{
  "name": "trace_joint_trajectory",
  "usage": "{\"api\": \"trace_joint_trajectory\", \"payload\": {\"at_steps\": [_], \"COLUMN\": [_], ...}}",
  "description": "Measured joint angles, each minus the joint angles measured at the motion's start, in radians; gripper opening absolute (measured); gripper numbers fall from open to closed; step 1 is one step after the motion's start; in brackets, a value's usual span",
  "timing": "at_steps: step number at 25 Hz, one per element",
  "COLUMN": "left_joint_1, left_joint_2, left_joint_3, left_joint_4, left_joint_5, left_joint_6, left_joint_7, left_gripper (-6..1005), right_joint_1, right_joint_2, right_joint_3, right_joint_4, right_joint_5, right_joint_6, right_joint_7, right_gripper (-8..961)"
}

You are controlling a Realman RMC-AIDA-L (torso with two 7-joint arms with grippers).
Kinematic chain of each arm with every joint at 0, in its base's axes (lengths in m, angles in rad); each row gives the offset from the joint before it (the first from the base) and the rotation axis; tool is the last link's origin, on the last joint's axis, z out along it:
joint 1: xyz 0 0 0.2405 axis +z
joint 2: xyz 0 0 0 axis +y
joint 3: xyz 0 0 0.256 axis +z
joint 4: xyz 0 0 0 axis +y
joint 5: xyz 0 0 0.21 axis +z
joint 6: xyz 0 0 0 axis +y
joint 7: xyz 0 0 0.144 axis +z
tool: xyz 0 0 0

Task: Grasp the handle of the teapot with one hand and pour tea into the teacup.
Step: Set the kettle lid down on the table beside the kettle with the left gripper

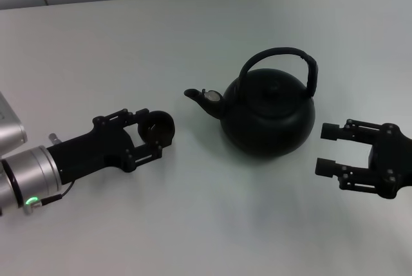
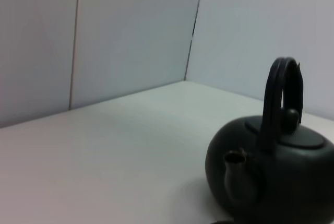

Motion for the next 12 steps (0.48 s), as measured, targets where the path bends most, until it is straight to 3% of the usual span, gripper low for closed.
{"api": "trace_joint_trajectory", "payload": {"at_steps": [12], "left_joint_1": [-0.029], "left_joint_2": [0.0], "left_joint_3": [0.121], "left_joint_4": [-0.012], "left_joint_5": [-0.078], "left_joint_6": [-0.019], "left_joint_7": [0.004], "left_gripper": [679], "right_joint_1": [-0.002], "right_joint_2": [-0.001], "right_joint_3": [-0.009], "right_joint_4": [0.014], "right_joint_5": [0.0], "right_joint_6": [-0.005], "right_joint_7": [0.0], "right_gripper": [708]}}
